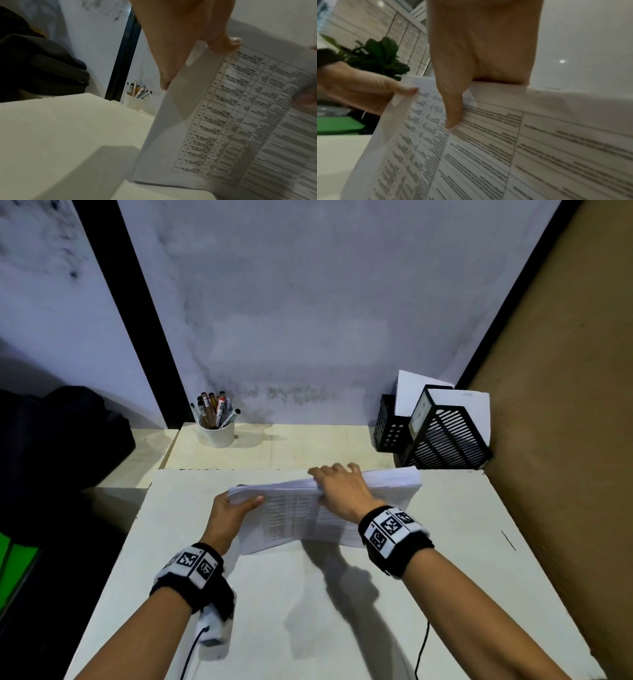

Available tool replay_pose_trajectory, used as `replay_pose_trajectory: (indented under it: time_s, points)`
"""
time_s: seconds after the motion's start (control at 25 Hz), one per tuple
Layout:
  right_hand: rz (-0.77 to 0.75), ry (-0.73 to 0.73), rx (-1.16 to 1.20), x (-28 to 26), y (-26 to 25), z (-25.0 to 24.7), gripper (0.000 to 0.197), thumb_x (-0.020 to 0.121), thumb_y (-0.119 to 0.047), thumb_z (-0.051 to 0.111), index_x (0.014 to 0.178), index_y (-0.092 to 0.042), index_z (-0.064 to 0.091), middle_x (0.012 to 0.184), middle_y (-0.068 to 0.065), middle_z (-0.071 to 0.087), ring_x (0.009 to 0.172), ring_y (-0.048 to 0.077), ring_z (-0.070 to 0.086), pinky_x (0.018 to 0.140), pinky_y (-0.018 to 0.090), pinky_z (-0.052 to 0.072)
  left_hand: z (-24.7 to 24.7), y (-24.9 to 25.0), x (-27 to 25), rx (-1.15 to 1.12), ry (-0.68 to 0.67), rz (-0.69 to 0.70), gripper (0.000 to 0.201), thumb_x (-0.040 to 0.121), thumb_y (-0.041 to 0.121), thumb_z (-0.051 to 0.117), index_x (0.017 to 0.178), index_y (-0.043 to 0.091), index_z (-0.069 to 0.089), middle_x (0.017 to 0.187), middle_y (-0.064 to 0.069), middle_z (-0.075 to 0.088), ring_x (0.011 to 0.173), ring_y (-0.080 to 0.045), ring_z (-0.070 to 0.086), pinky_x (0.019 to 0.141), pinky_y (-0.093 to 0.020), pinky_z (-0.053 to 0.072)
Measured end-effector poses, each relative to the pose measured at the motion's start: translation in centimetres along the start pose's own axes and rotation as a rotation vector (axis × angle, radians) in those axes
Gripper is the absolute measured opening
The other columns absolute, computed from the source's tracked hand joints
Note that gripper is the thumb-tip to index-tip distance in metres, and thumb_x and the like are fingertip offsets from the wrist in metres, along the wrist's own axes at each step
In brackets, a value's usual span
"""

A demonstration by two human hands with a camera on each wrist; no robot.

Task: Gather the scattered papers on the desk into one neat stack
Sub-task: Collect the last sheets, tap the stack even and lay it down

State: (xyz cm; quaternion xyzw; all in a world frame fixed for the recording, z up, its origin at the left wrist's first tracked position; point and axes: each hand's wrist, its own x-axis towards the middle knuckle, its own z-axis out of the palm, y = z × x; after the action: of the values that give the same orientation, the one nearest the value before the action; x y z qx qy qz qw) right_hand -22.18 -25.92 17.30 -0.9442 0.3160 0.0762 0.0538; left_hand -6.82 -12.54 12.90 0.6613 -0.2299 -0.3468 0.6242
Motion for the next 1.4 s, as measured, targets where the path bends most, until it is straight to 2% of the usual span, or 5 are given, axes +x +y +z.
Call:
replay_pose_trajectory:
  time_s: [0.2,0.52,0.8,1.0,1.4]
  points:
    - [0.022,-0.029,-0.001,-0.2,1.8,-1.2,0.007,0.089,-0.016,0.056,0.095,-0.012,0.058,0.103,0.012,0.066,0.1,0.03,0.058,0.071,0.032,0.033,-0.8,1.2,0.4,0.138,-0.069,-0.003,0.011,0.075,0.003,0.07,0.079,0.012,0.066,0.06,0.012,0.07,0.067,-0.014,0.061,0.056,-0.017,0.046]
    - [0.016,0.01,-0.041,-0.1,0.9,-0.5,0.016,0.092,-0.015,0.051,0.104,-0.014,0.06,0.104,0.013,0.067,0.098,0.031,0.06,0.071,0.031,0.032,5.5,6.0,2.4,1.541,-0.465,0.345,0.035,0.085,0.017,0.052,0.121,0.02,0.053,0.121,-0.007,0.062,0.112,-0.027,0.056,0.088,-0.036,0.042]
    - [0.242,-0.07,0.074,-4.0,7.9,-2.6,0.014,0.086,-0.028,0.06,0.092,-0.015,0.063,0.106,0.016,0.066,0.105,0.033,0.059,0.074,0.032,0.038,6.8,4.4,2.6,1.548,-0.597,0.367,0.022,0.088,0.01,0.047,0.105,0.007,0.061,0.108,-0.018,0.065,0.1,-0.034,0.058,0.08,-0.038,0.044]
    - [0.138,0.107,-0.006,-5.4,6.3,-6.3,0.016,0.088,-0.026,0.059,0.086,-0.011,0.063,0.072,0.006,0.051,0.085,0.03,0.057,0.067,0.029,0.029,7.1,7.0,2.4,1.336,-0.635,0.344,0.021,0.08,0.01,0.055,0.098,0.006,0.065,0.104,-0.018,0.067,0.095,-0.032,0.06,0.069,-0.028,0.04]
    - [0.192,0.285,0.59,-4.3,9.0,-8.6,0.031,0.059,-0.027,0.085,0.067,-0.007,0.063,0.064,0.017,0.06,0.063,0.017,0.048,0.056,0.028,0.035,2.7,7.6,0.1,0.391,-0.222,0.278,0.003,0.078,0.01,0.069,0.082,0.009,0.07,0.073,-0.001,0.066,0.058,0.004,0.059,0.06,-0.017,0.047]
